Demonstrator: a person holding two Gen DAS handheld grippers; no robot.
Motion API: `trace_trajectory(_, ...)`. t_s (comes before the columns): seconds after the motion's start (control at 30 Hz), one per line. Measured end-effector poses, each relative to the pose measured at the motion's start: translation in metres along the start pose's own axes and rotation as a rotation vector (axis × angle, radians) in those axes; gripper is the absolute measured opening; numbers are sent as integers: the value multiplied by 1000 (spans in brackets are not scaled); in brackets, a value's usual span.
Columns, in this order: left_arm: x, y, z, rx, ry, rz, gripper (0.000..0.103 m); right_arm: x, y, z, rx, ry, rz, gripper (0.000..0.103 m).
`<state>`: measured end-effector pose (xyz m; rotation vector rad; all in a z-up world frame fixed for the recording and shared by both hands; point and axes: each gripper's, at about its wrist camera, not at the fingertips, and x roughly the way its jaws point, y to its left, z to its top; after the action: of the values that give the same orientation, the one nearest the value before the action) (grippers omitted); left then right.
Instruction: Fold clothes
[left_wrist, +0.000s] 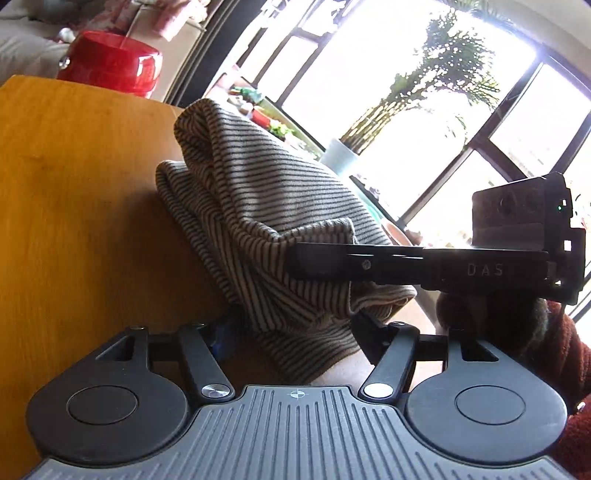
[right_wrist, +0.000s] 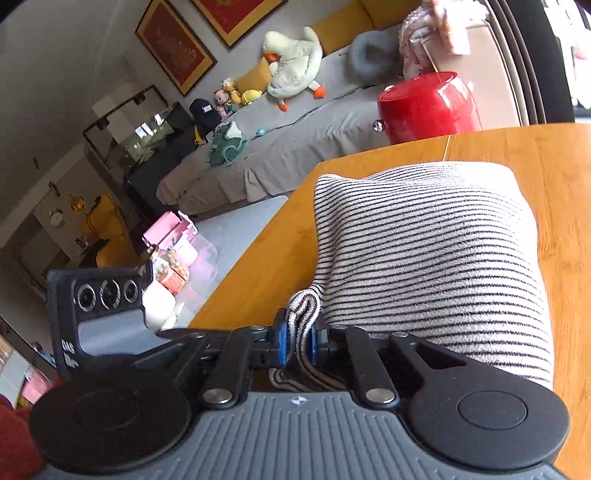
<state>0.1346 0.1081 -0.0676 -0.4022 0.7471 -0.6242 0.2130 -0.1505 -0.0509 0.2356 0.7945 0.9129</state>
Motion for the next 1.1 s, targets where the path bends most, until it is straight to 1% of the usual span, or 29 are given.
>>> trace_trajectory(0.07,-14,7,1,-8,-16,36,86,0,9,-6,-64,2,-26,10)
trace_trajectory(0.13,-32,14,2,-39,-44,90,86,3,19,-11,-137,-2,-56,10)
trace_trajectory(0.2,-47,19,11,-79,-93,124,84,9,31,-16,-205,-9,-90,10)
trace_trajectory(0.23,-52,19,16,-89,-122,124,84,11,37,-18,-238,-12,-108,10)
trace_trajectory(0.27,-55,16,23,-90,-150,103,82,14,43,-19,-272,-16,-127,10)
trace_trajectory(0.33,-54,1,35,-69,-190,42,77,23,54,-23,-338,-23,-165,10)
trace_trajectory(0.37,-50,-8,41,-51,-201,12,72,24,59,-27,-366,-26,-181,11)
trace_trajectory(0.4,-42,-17,46,-30,-202,-20,68,24,63,-31,-392,-29,-196,12)
trace_trajectory(0.47,-15,-33,54,8,-169,-64,65,24,68,-34,-420,-33,-214,12)
trace_trajectory(0.5,-3,-35,56,15,-144,-62,62,23,70,-35,-430,-35,-222,12)
trace_trajectory(0.57,21,-32,57,15,-85,-33,59,22,71,-35,-435,-41,-224,13)
trace_trajectory(0.6,29,-29,55,17,-72,-20,50,20,70,-35,-433,-45,-219,14)
trace_trajectory(0.63,33,-25,52,20,-66,-7,44,17,70,-35,-430,-49,-207,16)
trace_trajectory(0.67,34,-23,51,15,-65,-6,37,13,69,-34,-427,-52,-193,22)
trace_trajectory(0.7,32,-21,50,6,-67,-11,36,8,68,-34,-425,-49,-172,27)
trace_trajectory(0.83,27,-16,44,-5,-71,-19,35,-22,65,-27,-438,-38,-129,40)
trace_trajectory(0.9,27,-15,42,-3,-76,-24,35,-42,62,-22,-437,-42,-142,70)
trace_trajectory(0.93,28,-14,42,-5,-78,-28,35,-53,59,-19,-428,-49,-155,73)
trace_trajectory(1.0,28,-12,40,-5,-87,-35,35,-74,51,-12,-388,-79,-170,73)
trace_trajectory(1.07,27,-13,38,-1,-99,-38,35,-79,43,1,-355,-103,-199,73)
trace_trajectory(1.1,27,-13,36,2,-106,-39,35,-82,38,8,-338,-115,-213,70)
